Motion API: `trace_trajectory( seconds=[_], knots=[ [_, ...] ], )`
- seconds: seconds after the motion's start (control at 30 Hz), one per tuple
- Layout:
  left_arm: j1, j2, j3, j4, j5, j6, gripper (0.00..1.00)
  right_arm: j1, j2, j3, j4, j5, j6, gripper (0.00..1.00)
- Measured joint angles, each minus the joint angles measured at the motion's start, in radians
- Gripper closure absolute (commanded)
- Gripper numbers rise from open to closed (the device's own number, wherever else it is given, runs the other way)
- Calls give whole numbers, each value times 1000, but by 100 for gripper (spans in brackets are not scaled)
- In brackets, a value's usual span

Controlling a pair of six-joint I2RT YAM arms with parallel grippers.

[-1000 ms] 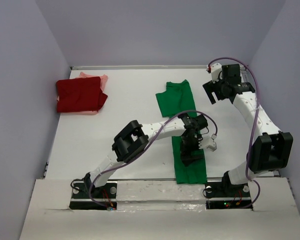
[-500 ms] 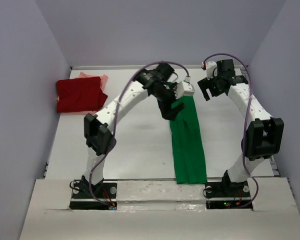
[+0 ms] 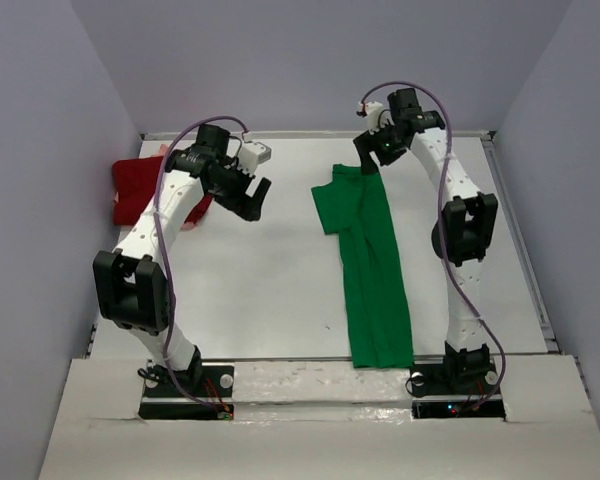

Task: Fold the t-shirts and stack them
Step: Rotate the tshirt 90 degrees

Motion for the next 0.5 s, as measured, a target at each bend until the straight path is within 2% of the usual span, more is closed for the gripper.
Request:
trace_trajectory(
  seconds=[0.1, 0.13, 0.17, 0.33, 0.5],
  knots=[
    [35, -38, -95, 24, -21, -22, 1, 74, 94, 139, -69, -22, -23, 26],
    [42, -55, -118, 26, -27, -29, 1, 105, 113, 153, -87, -29, -34, 29],
    [45, -81, -148, 43, -34, -36, 1, 126, 120, 154, -97, -31, -43, 32],
    [47, -153, -203, 75, -66, -51, 1, 234, 150, 141, -164, -82, -80, 34],
    [59, -175, -235, 100, -79, -58, 1, 261, 146, 59, -165, -106, -94, 39]
  ],
)
